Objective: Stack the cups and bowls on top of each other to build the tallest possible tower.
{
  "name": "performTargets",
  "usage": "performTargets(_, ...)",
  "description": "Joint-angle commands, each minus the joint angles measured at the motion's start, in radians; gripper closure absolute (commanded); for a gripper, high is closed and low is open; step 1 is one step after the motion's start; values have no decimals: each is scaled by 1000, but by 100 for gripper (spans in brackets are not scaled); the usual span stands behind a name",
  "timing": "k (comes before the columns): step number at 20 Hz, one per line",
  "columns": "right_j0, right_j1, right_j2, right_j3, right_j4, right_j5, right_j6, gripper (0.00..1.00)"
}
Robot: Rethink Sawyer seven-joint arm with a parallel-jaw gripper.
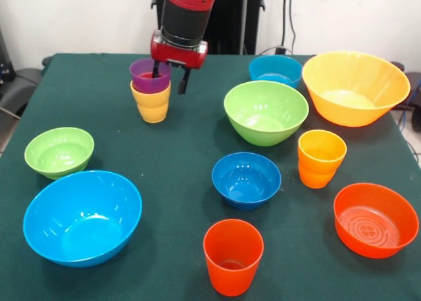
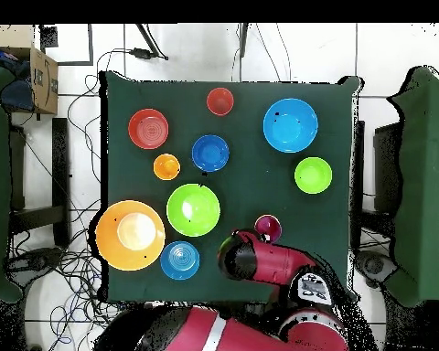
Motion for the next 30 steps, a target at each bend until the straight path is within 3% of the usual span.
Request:
performTargets(1, -16, 63, 56, -75, -63, -60, 87, 0)
performTargets(11, -89, 40, 148, -65, -120, -83, 75, 0)
performTargets(12, -91, 40, 151, -66, -125, -83, 80, 100)
performTargets(24, -100, 38, 172, -57, -136, -93, 87, 100)
performTargets(30, -133, 3, 220, -38, -110, -12, 82, 100)
